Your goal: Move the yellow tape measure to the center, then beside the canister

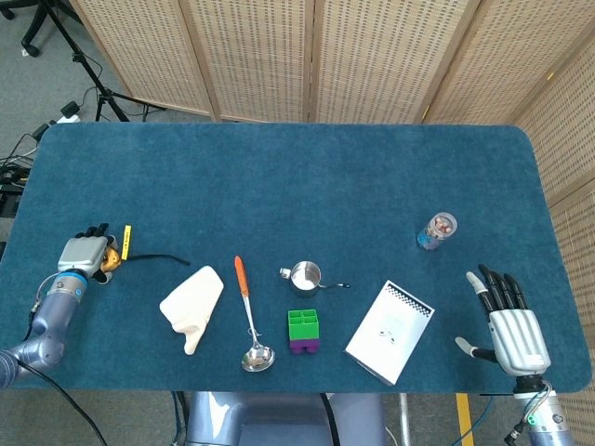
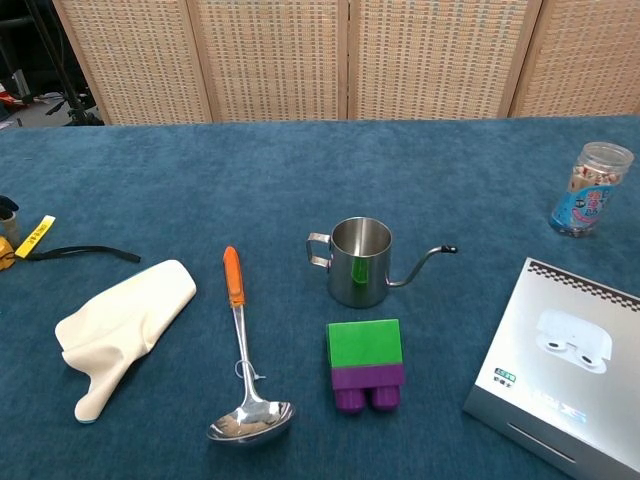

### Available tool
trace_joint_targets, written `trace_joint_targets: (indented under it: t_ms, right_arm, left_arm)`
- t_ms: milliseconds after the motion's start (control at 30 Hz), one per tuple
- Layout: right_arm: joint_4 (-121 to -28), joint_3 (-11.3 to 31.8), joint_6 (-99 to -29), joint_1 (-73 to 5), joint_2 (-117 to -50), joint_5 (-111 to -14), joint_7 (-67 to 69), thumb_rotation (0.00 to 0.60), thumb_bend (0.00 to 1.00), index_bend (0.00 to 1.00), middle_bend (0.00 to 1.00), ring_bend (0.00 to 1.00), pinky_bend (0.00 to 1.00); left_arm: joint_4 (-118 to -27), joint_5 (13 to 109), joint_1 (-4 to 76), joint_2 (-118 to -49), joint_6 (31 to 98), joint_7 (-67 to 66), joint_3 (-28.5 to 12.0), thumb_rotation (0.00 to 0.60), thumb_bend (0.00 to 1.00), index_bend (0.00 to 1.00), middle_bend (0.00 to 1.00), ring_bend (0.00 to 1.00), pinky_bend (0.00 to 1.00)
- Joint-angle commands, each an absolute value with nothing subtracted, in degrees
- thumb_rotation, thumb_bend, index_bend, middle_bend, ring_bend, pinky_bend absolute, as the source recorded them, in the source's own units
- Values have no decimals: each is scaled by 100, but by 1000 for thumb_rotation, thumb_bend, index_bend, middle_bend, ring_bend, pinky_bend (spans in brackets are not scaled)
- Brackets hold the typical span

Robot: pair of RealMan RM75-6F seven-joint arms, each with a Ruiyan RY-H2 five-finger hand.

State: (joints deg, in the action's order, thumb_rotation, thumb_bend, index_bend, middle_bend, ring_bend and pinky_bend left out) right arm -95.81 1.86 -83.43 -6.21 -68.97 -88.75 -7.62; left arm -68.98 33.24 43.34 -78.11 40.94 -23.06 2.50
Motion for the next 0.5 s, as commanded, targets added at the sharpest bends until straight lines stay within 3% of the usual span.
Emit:
trace_joint_targets:
  t_ms: [33,500]
  right_arm:
    - [-9580,186,-8345,-620,-6897,-8877,-760,600,28,0,0,0,0]
    - [-9580,190,-8360,-616,-6897,-8889,-749,600,28,0,0,0,0]
  left_arm:
    - [-6884,3334,4305,-7886,4263,-2400,238,600,330,428,99,87,200]
    - [-6629,3607,4049,-8329,4980,-2538,119,600,370,611,212,187,288]
